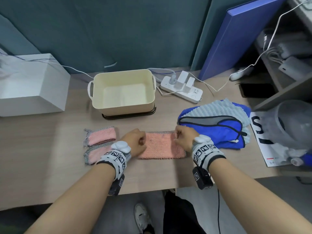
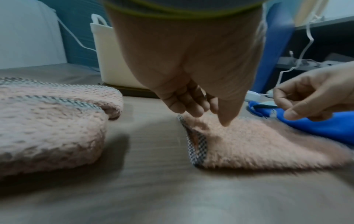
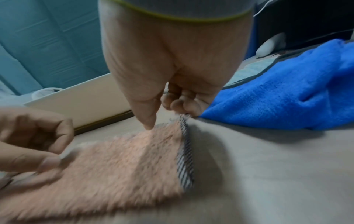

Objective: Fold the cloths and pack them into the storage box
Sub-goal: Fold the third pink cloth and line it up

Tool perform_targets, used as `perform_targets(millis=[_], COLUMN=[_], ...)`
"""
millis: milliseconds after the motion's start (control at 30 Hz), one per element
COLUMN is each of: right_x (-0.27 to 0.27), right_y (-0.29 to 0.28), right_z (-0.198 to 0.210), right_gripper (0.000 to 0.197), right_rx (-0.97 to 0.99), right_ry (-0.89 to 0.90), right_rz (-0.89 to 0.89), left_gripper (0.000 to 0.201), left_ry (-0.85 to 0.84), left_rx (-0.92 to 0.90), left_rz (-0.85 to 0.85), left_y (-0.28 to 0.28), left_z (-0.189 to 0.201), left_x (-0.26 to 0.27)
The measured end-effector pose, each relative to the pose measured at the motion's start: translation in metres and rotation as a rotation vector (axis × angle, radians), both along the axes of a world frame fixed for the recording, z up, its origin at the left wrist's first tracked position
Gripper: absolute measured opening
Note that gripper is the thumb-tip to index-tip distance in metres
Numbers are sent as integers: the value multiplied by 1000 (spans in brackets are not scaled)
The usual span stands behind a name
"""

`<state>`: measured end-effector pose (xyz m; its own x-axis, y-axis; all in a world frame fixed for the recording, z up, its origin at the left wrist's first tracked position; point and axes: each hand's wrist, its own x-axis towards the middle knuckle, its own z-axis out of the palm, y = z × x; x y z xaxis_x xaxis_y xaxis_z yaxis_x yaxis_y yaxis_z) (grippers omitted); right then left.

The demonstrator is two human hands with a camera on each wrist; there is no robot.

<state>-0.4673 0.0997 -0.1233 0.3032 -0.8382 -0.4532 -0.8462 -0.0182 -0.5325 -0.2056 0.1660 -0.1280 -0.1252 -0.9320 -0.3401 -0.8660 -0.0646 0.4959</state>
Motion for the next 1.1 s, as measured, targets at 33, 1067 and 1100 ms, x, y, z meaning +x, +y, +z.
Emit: perform_targets(millis=[33, 1067, 1100], right_x=[1, 3, 4], right_y=[11, 78, 75], right_z=[-3, 12, 13], right_gripper=[13, 11, 11], right_rx=[32, -53, -66], right_ry=[0, 207, 194], right_rz=[36, 14, 5], left_gripper=[17, 19, 19], left_ry=[-12, 48, 34], left_rx=[17, -18, -24], left_rz=[-66, 247, 242], left_y=[7, 79, 77], left_z=[-1, -8, -8], left_x=[0, 25, 25])
